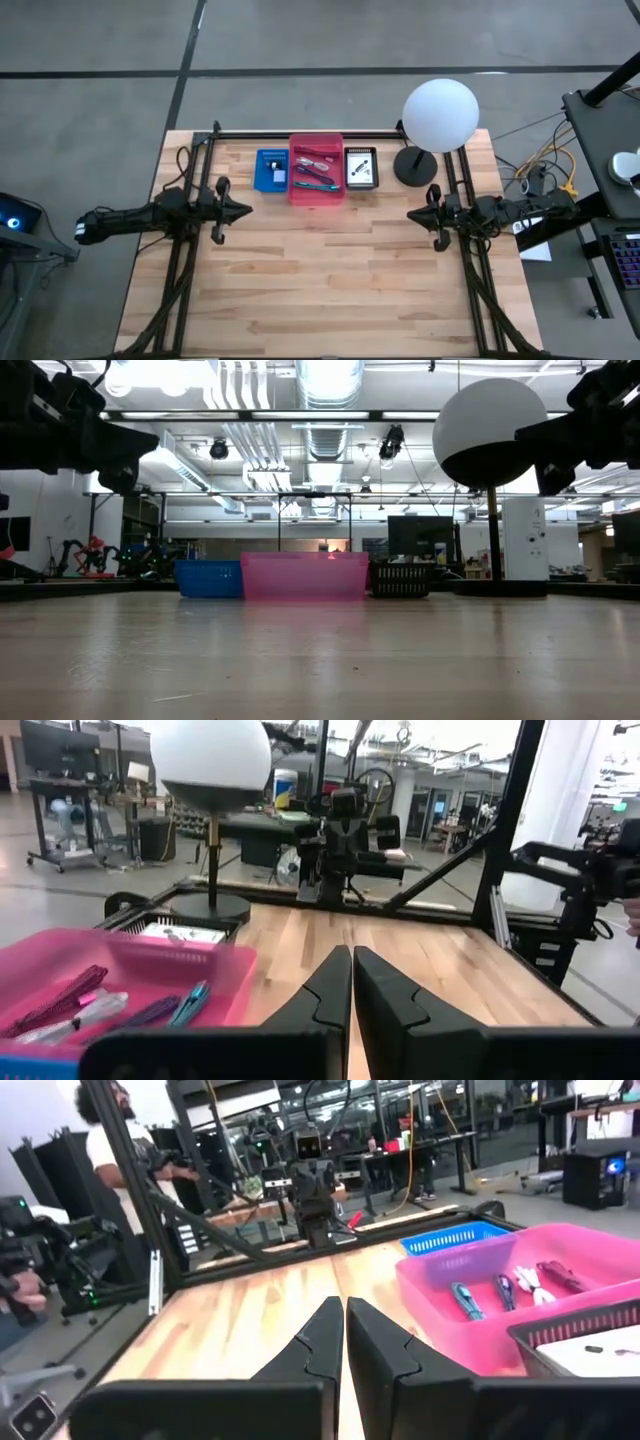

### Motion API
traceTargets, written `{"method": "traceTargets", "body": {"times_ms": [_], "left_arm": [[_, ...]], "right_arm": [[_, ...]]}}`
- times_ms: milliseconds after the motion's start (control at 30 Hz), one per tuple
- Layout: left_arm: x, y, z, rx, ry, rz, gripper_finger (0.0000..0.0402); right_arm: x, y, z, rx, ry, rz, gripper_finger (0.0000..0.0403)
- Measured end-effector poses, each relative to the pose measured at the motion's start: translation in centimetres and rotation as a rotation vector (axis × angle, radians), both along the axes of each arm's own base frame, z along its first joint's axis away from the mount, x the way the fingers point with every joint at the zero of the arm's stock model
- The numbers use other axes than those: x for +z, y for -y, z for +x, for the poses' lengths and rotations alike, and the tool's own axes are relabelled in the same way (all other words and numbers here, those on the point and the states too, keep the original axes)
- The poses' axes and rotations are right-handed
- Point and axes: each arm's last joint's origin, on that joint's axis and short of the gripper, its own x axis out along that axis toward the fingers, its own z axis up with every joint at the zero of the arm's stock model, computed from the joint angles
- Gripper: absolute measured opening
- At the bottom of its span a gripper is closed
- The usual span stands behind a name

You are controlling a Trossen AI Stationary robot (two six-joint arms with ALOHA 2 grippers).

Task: Pick and place items into bin
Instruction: Return to Home Position

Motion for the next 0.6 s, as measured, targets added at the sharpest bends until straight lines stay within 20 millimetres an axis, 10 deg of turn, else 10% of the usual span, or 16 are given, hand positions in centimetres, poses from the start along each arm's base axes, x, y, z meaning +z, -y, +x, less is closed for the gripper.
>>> {"method": "traceTargets", "body": {"times_ms": [600], "left_arm": [[-0.05,-0.01,0.11,-0.005,-0.003,-0.077,0.0]], "right_arm": [[0.06,0.16,0.0,-0.056,0.004,-0.021,0.0009]]}}
